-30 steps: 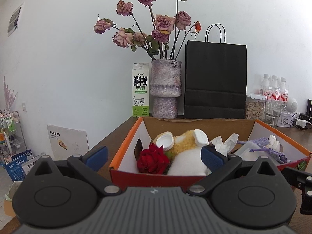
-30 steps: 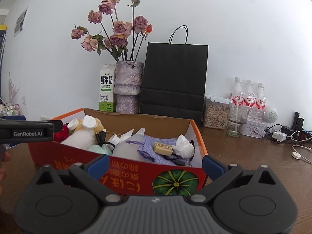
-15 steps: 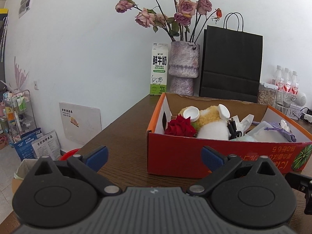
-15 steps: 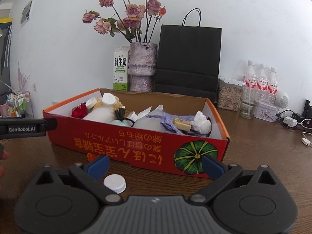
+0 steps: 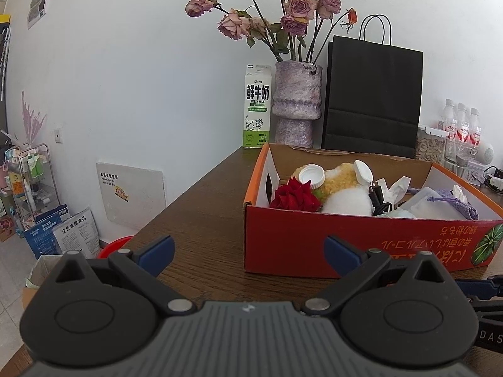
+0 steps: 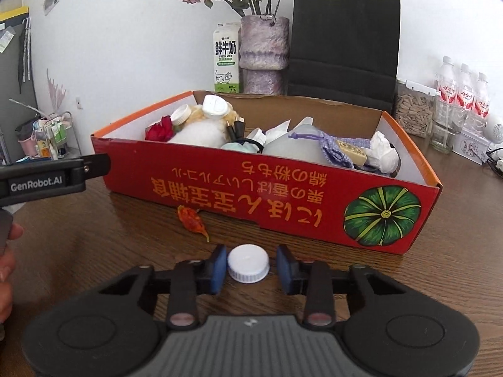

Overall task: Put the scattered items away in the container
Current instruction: 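Grasp the white bottle cap on the table with the right tool, then grasp the orange dried leaf with the left tool while the right tool holds the cap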

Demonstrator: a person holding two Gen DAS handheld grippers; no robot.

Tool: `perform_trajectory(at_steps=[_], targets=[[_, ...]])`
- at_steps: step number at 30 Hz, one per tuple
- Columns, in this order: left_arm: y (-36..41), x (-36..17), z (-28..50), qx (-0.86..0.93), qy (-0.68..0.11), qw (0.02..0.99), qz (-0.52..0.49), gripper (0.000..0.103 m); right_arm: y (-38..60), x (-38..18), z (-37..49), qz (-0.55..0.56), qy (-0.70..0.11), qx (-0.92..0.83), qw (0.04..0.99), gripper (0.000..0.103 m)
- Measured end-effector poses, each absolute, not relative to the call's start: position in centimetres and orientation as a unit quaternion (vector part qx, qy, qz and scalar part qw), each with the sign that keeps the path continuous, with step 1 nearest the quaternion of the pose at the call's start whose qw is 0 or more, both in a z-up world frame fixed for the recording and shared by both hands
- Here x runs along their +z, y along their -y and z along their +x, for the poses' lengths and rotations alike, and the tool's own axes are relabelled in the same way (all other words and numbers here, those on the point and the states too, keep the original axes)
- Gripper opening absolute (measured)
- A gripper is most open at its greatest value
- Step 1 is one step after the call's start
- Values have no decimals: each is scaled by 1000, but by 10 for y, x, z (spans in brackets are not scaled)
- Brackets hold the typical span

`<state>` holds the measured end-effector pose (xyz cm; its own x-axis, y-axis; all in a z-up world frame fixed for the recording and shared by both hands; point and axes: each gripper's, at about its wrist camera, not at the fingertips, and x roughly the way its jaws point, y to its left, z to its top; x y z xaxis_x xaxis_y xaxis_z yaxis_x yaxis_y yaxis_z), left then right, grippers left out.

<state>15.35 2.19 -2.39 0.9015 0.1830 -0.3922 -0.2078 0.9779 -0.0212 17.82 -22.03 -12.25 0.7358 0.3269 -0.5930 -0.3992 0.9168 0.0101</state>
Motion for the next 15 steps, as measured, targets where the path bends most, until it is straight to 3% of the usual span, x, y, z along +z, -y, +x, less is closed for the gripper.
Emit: perform_trajectory(at_steps=[15], targets=[[-18,-27,160,102,-215,971,-21,103,239,-118,179,-34,-288,174,941,27]])
